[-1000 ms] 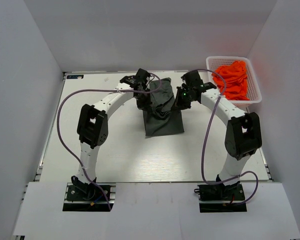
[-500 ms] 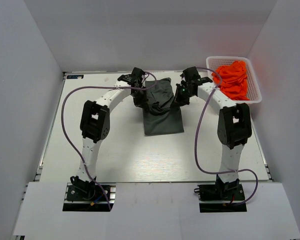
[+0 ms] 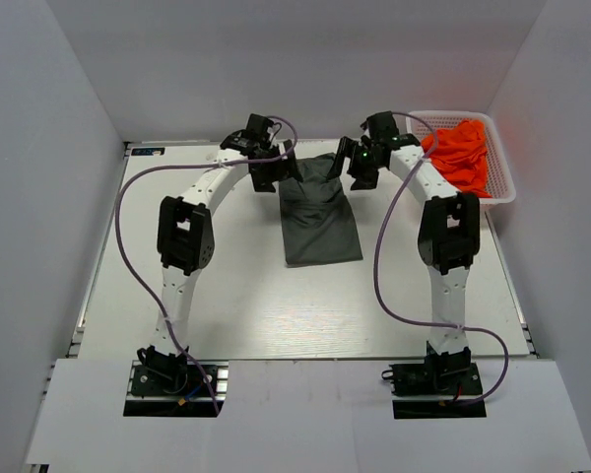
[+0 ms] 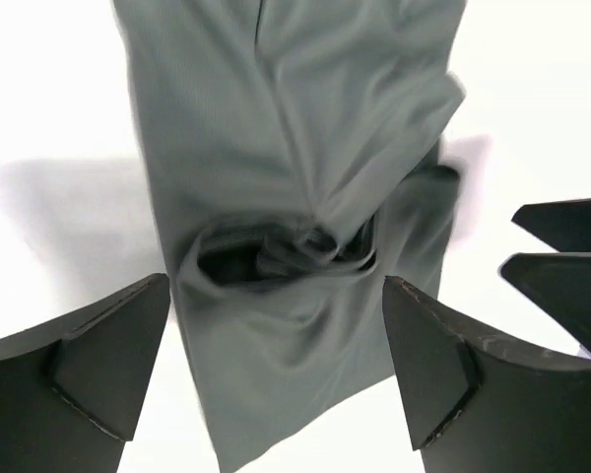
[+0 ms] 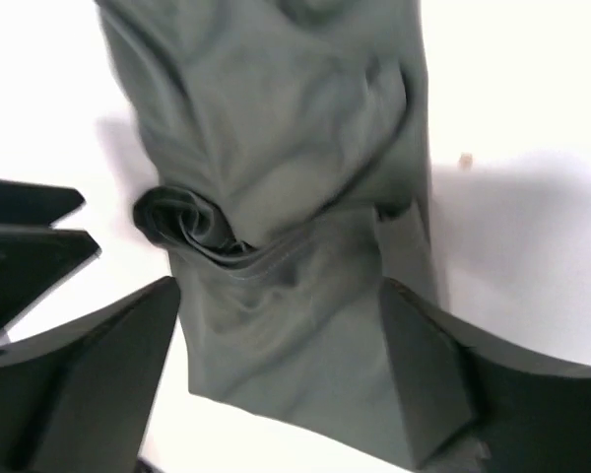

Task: Fold and stack the t-shirts
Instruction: Fold the tshirt

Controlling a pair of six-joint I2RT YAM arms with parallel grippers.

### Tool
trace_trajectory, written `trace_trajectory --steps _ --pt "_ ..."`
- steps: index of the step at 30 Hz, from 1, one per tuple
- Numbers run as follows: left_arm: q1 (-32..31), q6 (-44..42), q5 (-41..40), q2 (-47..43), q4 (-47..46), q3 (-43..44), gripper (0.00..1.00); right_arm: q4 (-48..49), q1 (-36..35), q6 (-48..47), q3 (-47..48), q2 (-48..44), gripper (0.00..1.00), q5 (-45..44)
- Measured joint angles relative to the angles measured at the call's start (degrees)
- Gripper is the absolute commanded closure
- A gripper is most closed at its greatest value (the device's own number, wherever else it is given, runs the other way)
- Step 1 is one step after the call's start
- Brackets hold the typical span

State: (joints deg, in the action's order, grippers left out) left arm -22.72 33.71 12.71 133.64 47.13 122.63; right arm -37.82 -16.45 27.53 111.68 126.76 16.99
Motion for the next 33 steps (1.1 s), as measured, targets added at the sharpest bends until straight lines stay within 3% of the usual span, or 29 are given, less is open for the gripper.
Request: trace_trajectory --steps 5,11,16,20,24,28,33 --pt "1.73 -0.5 -0.11 -2.29 -3.34 -0.96 0.01 2.49 1.44 -1.44 -0.15 -2.54 0.1 1.29" --pt "0.35 -2.6 0.61 -8.94 -4.09 -13.4 0.01 7.04 1.55 -2.95 -21.33 -16.02 0.1 2.95" --pt "-2.51 -3.34 2.23 -19.28 -6.88 -33.42 0.01 10.6 1.22 -4.11 -39.06 -26.67 0.1 3.65" --pt "-4.94 -3.39 3.39 -24.79 -8.35 -44.65 0.01 12.37 1.44 -4.46 -48.81 -29.42 0.1 3.23" --pt "-6.99 -3.39 4.37 -24.94 -9.97 -48.5 0.01 12.9 1.46 -4.61 -52.63 -29.27 0.1 3.06" --pt "-8.24 -3.28 4.5 -24.13 -11.93 -48.81 0.15 14.86 1.51 -4.68 -52.7 -28.65 0.15 3.32" --pt "-8.61 -2.64 3.78 -22.91 -13.14 -48.78 0.47 16.74 1.75 -4.59 -52.57 -26.23 0.2 4.37"
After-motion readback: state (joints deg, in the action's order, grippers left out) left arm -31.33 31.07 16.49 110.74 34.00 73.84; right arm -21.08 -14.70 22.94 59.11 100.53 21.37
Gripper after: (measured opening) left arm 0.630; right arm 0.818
